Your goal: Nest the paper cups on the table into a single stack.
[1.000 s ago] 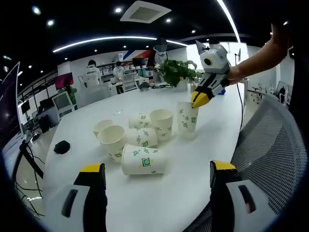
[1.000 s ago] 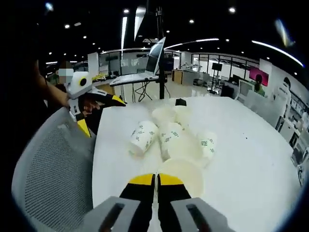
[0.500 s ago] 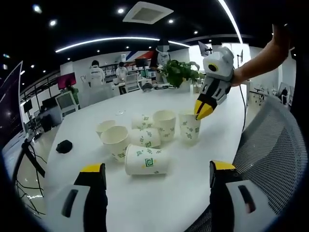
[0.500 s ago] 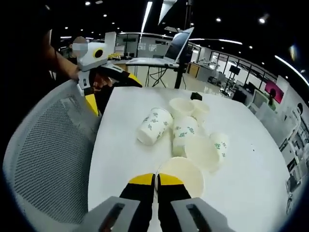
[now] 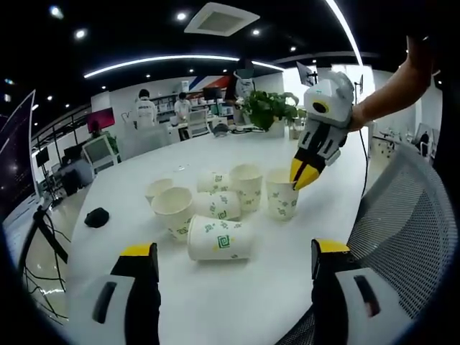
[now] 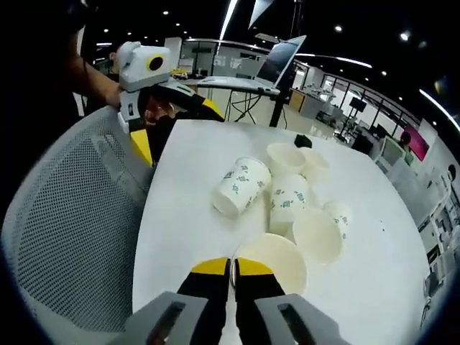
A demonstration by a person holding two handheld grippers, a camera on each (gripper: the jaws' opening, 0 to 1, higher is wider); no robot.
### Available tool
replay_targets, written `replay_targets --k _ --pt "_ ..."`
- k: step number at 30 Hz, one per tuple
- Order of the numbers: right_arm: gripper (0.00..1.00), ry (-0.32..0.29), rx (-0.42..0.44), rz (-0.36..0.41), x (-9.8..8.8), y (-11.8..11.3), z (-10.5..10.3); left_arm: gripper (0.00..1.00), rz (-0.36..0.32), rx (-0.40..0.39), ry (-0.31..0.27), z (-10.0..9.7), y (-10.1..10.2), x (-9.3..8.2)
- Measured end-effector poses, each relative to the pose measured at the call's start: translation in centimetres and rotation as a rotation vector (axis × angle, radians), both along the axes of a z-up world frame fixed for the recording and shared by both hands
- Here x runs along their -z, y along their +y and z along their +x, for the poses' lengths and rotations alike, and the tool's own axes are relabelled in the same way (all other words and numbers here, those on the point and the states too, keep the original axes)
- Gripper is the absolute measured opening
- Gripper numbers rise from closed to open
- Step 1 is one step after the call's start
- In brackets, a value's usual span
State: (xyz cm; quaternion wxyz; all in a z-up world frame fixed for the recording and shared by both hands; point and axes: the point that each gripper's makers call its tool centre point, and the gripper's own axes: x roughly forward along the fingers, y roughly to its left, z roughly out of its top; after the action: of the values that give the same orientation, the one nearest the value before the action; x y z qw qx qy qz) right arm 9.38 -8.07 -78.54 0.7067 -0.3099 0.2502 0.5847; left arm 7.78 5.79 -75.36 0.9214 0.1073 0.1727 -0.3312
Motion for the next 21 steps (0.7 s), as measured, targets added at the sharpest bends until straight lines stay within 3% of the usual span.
replay_targets --k 11,21 --pt "0.06 0.023 0.038 0.052 -0.6 0.7 0.0 0.87 -0.007 -0.013 -0.003 0.1 0.2 -0.1" --pt "0.16 0.052 0.195 0.194 -2.3 0.1 0.1 0.87 -0.005 0.006 0.010 -0.1 -0.2 0.1"
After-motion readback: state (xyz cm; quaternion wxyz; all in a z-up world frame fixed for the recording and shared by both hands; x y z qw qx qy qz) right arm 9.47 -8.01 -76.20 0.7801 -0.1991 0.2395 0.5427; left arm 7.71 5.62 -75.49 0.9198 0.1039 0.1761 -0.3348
